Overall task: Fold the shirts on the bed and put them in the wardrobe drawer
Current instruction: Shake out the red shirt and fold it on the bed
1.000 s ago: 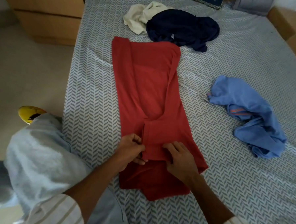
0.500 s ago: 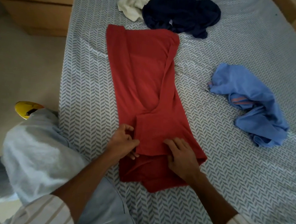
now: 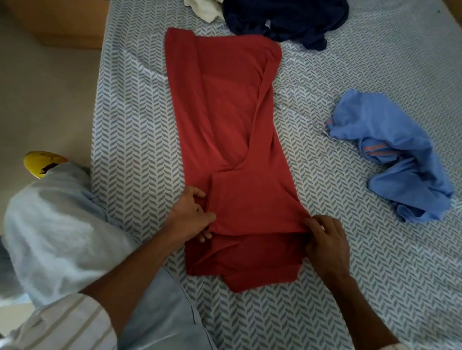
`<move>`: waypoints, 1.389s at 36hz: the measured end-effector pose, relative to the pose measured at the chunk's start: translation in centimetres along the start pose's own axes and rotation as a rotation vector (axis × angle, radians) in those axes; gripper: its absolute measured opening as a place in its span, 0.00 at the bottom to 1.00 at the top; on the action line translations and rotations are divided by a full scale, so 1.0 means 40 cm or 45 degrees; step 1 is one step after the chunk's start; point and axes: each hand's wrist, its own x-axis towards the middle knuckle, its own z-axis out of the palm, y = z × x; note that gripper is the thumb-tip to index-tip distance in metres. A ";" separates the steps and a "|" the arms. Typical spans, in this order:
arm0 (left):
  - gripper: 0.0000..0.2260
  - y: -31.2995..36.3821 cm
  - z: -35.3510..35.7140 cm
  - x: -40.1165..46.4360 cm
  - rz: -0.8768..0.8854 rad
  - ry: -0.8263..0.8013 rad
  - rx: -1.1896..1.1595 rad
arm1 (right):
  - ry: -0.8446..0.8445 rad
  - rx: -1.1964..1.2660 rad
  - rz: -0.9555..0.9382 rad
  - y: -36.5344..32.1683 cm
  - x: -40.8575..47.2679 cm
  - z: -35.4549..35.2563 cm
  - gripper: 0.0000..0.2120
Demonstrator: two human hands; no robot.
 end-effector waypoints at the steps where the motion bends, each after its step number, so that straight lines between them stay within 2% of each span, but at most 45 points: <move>1: 0.19 0.002 0.001 -0.001 0.009 0.003 0.012 | -0.005 0.023 -0.026 0.004 -0.005 0.004 0.20; 5: 0.20 0.005 0.006 -0.001 0.018 0.057 0.117 | -0.051 0.067 -0.052 0.010 -0.012 0.016 0.18; 8: 0.23 0.015 0.010 -0.011 0.117 0.255 0.545 | -0.058 -0.030 -0.004 0.003 -0.002 0.001 0.19; 10: 0.25 0.024 0.019 -0.012 0.267 0.393 0.755 | -0.052 -0.063 0.041 -0.005 0.023 -0.007 0.18; 13: 0.22 0.051 0.033 0.013 0.650 0.523 0.892 | -0.058 0.011 0.109 -0.030 0.092 -0.014 0.16; 16: 0.16 0.096 0.044 0.078 0.885 0.501 0.932 | -0.055 0.240 0.130 -0.074 0.185 -0.008 0.13; 19: 0.13 0.167 0.057 0.144 0.813 0.248 0.810 | -0.130 0.379 0.210 -0.123 0.303 0.012 0.11; 22: 0.14 0.216 0.074 0.202 0.623 0.063 0.610 | -0.233 0.444 0.313 -0.163 0.420 0.041 0.10; 26: 0.18 0.250 0.094 0.278 0.327 -0.054 0.420 | -0.312 0.452 0.400 -0.200 0.574 0.072 0.08; 28: 0.18 0.261 0.101 0.311 0.264 -0.074 0.460 | -0.356 0.436 0.482 -0.202 0.648 0.100 0.07; 30: 0.16 0.268 0.108 0.334 0.229 -0.089 0.491 | -0.385 0.548 0.634 -0.200 0.716 0.128 0.08; 34: 0.09 0.274 0.123 0.352 0.209 -0.140 0.540 | -0.364 0.981 1.016 -0.202 0.846 0.171 0.06; 36: 0.13 0.275 0.122 0.362 0.166 -0.176 0.508 | -0.372 1.105 1.133 -0.206 0.915 0.186 0.04; 38: 0.18 0.273 0.120 0.371 0.147 -0.184 0.504 | -0.405 1.210 1.181 -0.206 0.978 0.198 0.03; 41: 0.20 0.260 0.126 0.372 0.219 -0.180 0.572 | -0.438 1.265 1.223 -0.203 1.052 0.208 0.03; 45: 0.18 0.240 0.131 0.371 0.286 -0.148 0.563 | -0.291 1.280 1.268 -0.191 1.133 0.219 0.07; 50: 0.18 0.227 0.134 0.375 0.317 -0.121 0.520 | -0.121 1.377 1.303 -0.152 1.216 0.233 0.04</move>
